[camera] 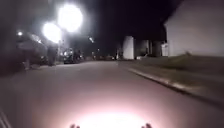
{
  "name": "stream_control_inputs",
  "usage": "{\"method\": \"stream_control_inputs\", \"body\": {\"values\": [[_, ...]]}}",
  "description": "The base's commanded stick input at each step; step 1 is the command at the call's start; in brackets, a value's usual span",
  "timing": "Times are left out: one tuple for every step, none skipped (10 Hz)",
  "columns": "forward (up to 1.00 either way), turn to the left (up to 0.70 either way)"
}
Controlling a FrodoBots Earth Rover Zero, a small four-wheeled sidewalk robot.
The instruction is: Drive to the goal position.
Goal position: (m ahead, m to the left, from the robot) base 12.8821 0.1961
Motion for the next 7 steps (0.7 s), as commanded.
{"method": "stream_control_inputs", "body": {"values": [[1.0, 0.0], [1.0, 0.0], [1.0, 0.0], [1.0, 0.0], [1.0, 0.0], [1.0, 0.0], [1.0, 0.0]]}}
